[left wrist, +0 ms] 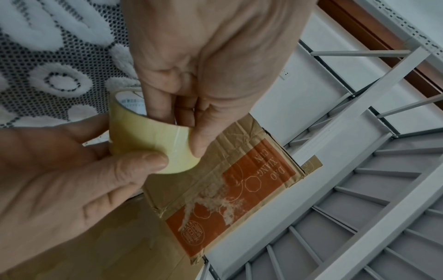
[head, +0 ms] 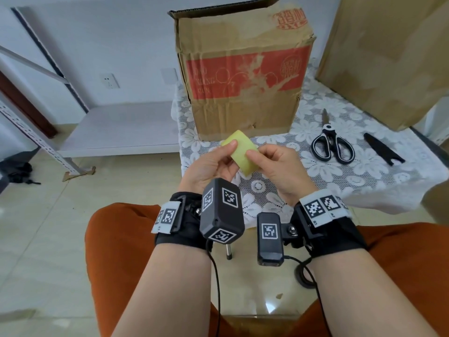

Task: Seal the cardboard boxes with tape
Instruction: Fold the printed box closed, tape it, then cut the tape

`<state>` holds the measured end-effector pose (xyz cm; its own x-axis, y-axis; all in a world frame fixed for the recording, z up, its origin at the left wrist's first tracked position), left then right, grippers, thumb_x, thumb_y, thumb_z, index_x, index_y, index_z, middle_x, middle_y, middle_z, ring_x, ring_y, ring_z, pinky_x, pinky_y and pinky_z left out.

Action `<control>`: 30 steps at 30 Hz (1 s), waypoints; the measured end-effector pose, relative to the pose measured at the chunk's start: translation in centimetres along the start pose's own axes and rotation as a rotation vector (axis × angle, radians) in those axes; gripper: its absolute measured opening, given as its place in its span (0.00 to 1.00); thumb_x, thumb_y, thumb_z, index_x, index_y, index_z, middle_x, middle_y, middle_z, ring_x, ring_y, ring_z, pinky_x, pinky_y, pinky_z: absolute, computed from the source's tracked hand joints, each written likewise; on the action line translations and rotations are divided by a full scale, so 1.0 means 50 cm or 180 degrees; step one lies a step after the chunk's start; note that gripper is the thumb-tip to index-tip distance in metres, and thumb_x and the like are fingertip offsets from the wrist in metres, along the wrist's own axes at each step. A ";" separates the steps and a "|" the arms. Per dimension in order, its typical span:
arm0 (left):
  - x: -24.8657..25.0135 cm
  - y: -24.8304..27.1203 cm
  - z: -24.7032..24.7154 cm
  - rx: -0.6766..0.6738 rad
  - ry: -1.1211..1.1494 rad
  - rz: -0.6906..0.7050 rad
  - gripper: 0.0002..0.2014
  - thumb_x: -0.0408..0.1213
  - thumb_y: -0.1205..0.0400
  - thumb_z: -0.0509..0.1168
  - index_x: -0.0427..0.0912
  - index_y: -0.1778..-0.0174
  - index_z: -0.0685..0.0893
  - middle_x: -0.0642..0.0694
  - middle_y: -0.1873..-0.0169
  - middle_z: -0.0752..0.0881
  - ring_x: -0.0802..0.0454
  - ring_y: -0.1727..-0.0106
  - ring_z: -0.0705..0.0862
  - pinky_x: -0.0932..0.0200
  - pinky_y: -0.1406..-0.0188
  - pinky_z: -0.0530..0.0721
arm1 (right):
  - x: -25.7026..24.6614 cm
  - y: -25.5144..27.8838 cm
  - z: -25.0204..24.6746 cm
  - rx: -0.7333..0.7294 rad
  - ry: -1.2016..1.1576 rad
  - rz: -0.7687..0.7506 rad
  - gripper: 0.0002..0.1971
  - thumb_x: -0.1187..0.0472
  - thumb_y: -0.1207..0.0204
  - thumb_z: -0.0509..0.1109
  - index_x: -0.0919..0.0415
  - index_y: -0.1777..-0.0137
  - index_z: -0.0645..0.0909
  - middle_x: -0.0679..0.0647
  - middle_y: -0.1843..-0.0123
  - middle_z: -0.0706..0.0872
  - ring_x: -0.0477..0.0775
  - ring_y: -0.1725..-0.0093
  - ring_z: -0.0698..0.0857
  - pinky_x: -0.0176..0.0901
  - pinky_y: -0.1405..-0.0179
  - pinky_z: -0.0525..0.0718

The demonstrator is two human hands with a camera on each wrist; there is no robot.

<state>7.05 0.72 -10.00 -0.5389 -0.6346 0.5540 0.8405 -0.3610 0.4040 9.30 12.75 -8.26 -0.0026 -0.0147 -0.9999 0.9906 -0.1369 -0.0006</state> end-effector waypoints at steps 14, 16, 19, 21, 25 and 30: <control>-0.005 -0.008 0.019 -0.0126 -0.0061 0.0055 0.08 0.22 0.22 0.65 0.28 0.47 0.80 0.32 0.59 0.89 0.42 0.61 0.92 0.53 0.61 0.92 | 0.013 -0.008 0.023 -0.0098 -0.0165 0.0452 0.04 0.61 0.33 0.65 0.60 0.60 0.73 0.58 0.57 0.76 0.55 0.53 0.76 0.66 0.34 0.78; -0.009 -0.010 0.023 -0.0193 -0.0116 0.0044 0.12 0.22 0.24 0.66 0.28 0.45 0.79 0.31 0.54 0.88 0.42 0.58 0.91 0.53 0.58 0.92 | 0.016 -0.008 0.028 -0.0115 -0.0300 0.0489 0.06 0.60 0.36 0.62 0.59 0.59 0.73 0.57 0.57 0.76 0.54 0.52 0.74 0.56 0.41 0.77; -0.011 -0.013 0.028 -0.0237 -0.0167 0.0010 0.10 0.22 0.20 0.64 0.28 0.43 0.79 0.31 0.51 0.87 0.42 0.56 0.91 0.52 0.57 0.92 | 0.019 -0.010 0.031 -0.0191 -0.0411 0.0484 0.10 0.63 0.39 0.62 0.59 0.57 0.79 0.54 0.57 0.81 0.54 0.50 0.77 0.52 0.44 0.75; -0.012 -0.014 0.028 -0.0237 -0.0161 -0.0018 0.09 0.22 0.20 0.64 0.29 0.44 0.79 0.31 0.52 0.87 0.42 0.57 0.91 0.52 0.57 0.92 | 0.020 -0.009 0.033 -0.0236 -0.0473 0.0486 0.13 0.64 0.38 0.62 0.63 0.54 0.79 0.57 0.56 0.81 0.56 0.51 0.77 0.53 0.48 0.75; -0.017 -0.015 0.025 -0.0203 -0.0161 -0.0041 0.19 0.22 0.30 0.68 0.28 0.42 0.79 0.30 0.50 0.87 0.41 0.55 0.91 0.50 0.53 0.91 | 0.028 -0.005 0.036 -0.0249 -0.0578 0.0561 0.22 0.64 0.35 0.63 0.76 0.42 0.76 0.63 0.53 0.78 0.58 0.53 0.74 0.54 0.54 0.71; -0.026 -0.019 0.015 -0.0136 -0.0154 -0.0061 0.17 0.21 0.28 0.67 0.29 0.43 0.80 0.30 0.52 0.88 0.41 0.56 0.91 0.50 0.52 0.90 | 0.044 -0.008 0.031 -0.0159 -0.0668 0.0670 0.19 0.66 0.41 0.63 0.67 0.47 0.77 0.59 0.54 0.80 0.56 0.52 0.75 0.50 0.55 0.72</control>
<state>6.90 2.41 -10.56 -0.5562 -0.5938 0.5814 0.8310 -0.4024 0.3841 8.68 11.25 -10.44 0.1804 -0.2428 -0.9532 0.9779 -0.0602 0.2004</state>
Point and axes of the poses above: each hand's wrist, its own y-axis away from the middle knuckle, its own z-axis out of the palm, x = y × z, the point moved 9 cm from there along -y, towards the middle knuckle
